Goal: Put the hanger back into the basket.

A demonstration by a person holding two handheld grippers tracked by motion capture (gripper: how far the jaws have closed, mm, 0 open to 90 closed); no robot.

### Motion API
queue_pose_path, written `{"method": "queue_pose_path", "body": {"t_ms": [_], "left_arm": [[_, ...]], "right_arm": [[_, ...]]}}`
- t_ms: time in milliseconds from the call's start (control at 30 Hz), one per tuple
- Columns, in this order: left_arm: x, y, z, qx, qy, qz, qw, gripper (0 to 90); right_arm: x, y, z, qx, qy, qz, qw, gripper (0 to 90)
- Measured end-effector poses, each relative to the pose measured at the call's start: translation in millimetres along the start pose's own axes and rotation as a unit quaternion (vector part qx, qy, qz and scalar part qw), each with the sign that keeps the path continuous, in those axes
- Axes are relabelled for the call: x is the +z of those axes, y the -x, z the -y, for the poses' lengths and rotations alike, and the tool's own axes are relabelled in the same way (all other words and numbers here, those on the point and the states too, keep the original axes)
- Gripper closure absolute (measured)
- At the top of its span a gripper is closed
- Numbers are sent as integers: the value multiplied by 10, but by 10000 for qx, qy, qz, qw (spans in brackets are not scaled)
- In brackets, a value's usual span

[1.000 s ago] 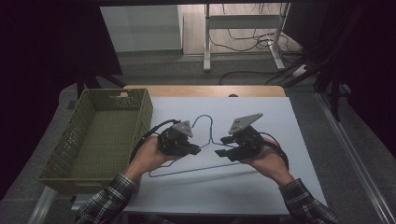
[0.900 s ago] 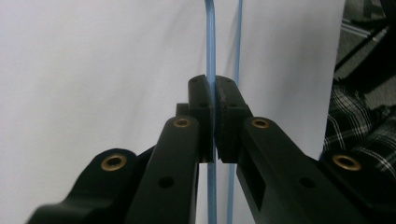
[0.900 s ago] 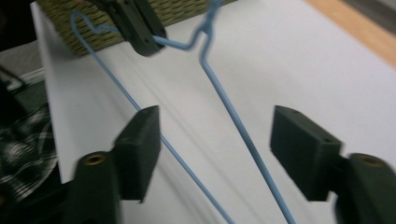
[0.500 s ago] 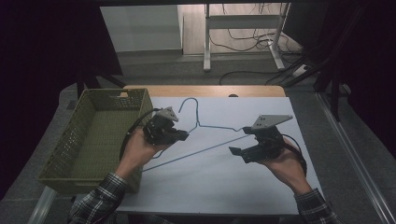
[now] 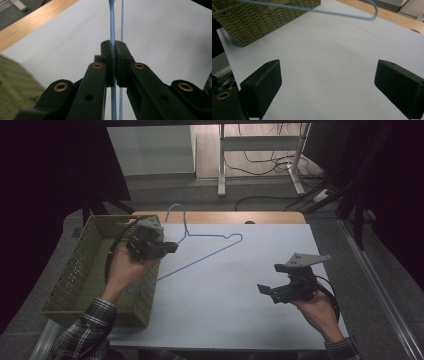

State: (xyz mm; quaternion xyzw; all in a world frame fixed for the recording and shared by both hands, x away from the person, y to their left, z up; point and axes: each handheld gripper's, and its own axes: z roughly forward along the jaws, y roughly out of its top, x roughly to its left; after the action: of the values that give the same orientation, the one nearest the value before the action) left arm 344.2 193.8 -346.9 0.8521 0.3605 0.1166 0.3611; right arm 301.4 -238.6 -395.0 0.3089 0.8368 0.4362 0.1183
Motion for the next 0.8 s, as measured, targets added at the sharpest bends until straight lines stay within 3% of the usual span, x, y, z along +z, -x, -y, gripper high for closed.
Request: {"method": "queue_pose_path", "body": {"t_ms": [367,800], "left_arm": [[-426,-378,293,-409,84,-601,9973,877],[-941,-778,776,-975,391,-1125,9881,878]], "right_arm": [[-64,78,256,316,-35,112,9994,69],[-92,127,439,535,-34,187,9984,70]]}}
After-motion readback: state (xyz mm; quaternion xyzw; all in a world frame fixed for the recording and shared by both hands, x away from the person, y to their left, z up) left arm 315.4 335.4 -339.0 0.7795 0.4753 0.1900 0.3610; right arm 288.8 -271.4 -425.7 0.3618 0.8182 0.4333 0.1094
